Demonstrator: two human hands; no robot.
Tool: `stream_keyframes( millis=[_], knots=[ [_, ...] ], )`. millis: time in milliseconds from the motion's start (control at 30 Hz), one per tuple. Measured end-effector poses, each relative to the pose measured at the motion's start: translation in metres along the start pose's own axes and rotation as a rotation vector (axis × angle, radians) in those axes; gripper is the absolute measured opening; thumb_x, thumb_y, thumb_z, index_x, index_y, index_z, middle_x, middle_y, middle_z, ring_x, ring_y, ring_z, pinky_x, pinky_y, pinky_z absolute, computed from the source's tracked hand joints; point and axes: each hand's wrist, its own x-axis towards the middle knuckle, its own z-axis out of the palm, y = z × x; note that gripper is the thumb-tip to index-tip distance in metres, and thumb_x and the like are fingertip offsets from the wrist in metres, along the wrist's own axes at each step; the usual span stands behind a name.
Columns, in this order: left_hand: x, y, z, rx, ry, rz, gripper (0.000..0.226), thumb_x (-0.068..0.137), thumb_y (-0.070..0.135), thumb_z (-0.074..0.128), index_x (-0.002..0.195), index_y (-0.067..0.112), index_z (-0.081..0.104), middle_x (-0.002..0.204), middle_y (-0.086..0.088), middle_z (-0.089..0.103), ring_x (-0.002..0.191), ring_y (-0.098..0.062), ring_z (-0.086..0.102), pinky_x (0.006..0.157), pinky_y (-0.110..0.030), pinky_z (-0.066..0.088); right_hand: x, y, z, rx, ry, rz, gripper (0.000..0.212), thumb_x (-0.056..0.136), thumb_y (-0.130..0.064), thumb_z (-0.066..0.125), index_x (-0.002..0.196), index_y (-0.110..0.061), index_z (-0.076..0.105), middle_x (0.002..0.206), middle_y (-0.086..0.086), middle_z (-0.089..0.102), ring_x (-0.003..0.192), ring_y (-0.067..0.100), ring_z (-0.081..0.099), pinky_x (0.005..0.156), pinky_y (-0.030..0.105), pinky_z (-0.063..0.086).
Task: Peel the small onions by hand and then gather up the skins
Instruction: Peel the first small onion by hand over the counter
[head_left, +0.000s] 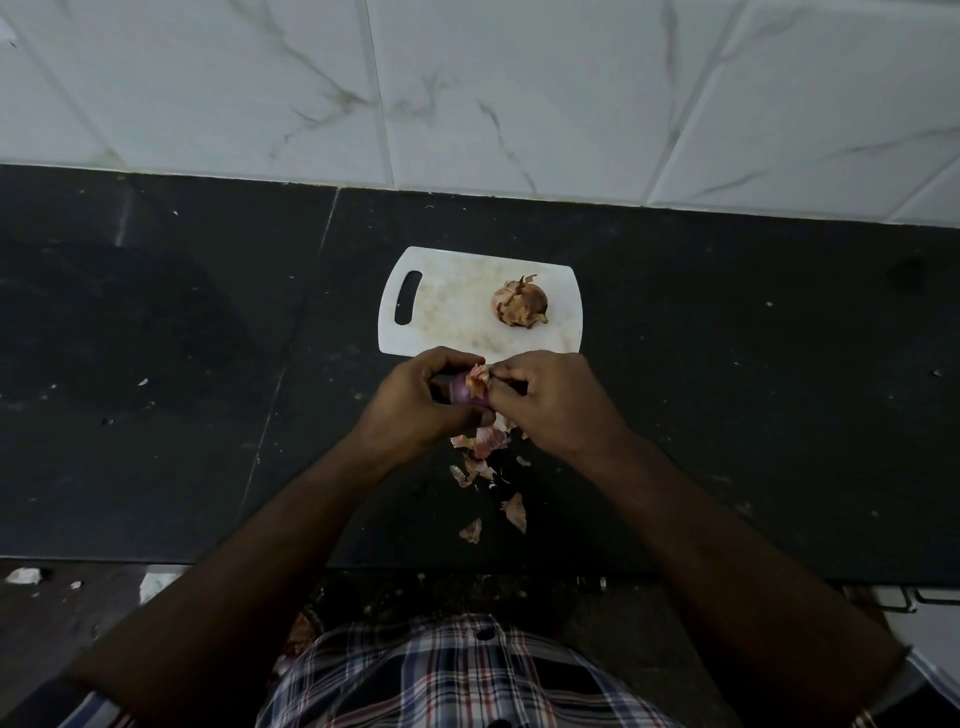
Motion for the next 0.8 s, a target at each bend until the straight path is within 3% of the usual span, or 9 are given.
stream_keyframes(
  millis=[133, 300, 433, 567, 700, 800],
  knots=[
    [-0.0016, -0.0012, -0.0003, -0.013, -0.001, 0.002, 0.052, 0.072, 0.0, 0.086, 0.119, 0.011, 0.066, 0.108, 0.0, 0.07, 0.087, -0.007, 0.071, 0.07, -0.019, 0.057, 0.0002, 0.003, 0.0032, 0.045, 0.055, 0.075, 0.019, 0.09, -0.024, 0.066, 0.102, -0.014, 0.077, 0.085, -0.003, 0.074, 0.073, 0.005, 0.065, 0.066, 0.026, 0.055],
    [0.0015, -0.0039, -0.004, 0.014, 0.015, -0.006, 0.051, 0.072, 0.008, 0.087, 0.117, 0.018, 0.066, 0.109, 0.003, 0.069, 0.091, -0.01, 0.07, 0.07, -0.02, 0.058, -0.0006, 0.0061, 0.0003, 0.246, 0.023, 0.181, 0.02, 0.091, -0.032, 0.07, 0.106, -0.022, 0.076, 0.089, -0.013, 0.072, 0.08, 0.002, 0.068, 0.078, 0.03, 0.058],
    [0.0031, -0.0055, -0.002, 0.045, 0.03, 0.0, 0.052, 0.07, 0.01, 0.09, 0.115, 0.021, 0.067, 0.106, 0.003, 0.071, 0.09, -0.01, 0.07, 0.069, -0.021, 0.058, -0.0013, 0.0027, 0.0021, 0.16, 0.065, 0.139, 0.01, 0.087, -0.024, 0.073, 0.095, -0.02, 0.078, 0.079, -0.016, 0.066, 0.074, 0.002, 0.064, 0.07, 0.027, 0.054],
    [0.0019, -0.0034, -0.0008, -0.012, 0.015, -0.002, 0.05, 0.071, 0.003, 0.087, 0.113, 0.021, 0.066, 0.107, 0.001, 0.07, 0.089, -0.008, 0.071, 0.068, -0.018, 0.056, 0.0006, 0.0026, 0.0045, 0.079, 0.072, 0.158, 0.008, 0.09, -0.019, 0.065, 0.087, -0.015, 0.07, 0.078, -0.006, 0.067, 0.066, 0.006, 0.061, 0.059, 0.025, 0.048],
    [0.0033, -0.0052, -0.007, -0.017, 0.004, 0.001, 0.053, 0.071, 0.004, 0.087, 0.114, 0.026, 0.067, 0.112, 0.003, 0.071, 0.097, -0.015, 0.071, 0.077, -0.024, 0.058, 0.0012, 0.0088, -0.0012, 0.178, 0.024, 0.223, 0.01, 0.093, -0.024, 0.065, 0.097, -0.017, 0.071, 0.086, -0.007, 0.07, 0.072, 0.008, 0.066, 0.068, 0.032, 0.057],
    [0.0045, -0.0049, -0.0076, -0.02, -0.007, 0.013, 0.053, 0.072, -0.002, 0.085, 0.114, 0.024, 0.066, 0.113, 0.0, 0.07, 0.096, -0.015, 0.071, 0.075, -0.023, 0.059, -0.0006, 0.0044, -0.0015, 0.264, -0.025, 0.209, 0.021, 0.086, -0.035, 0.076, 0.103, -0.023, 0.074, 0.084, -0.014, 0.07, 0.072, 0.0, 0.066, 0.069, 0.024, 0.056]
  ],
)
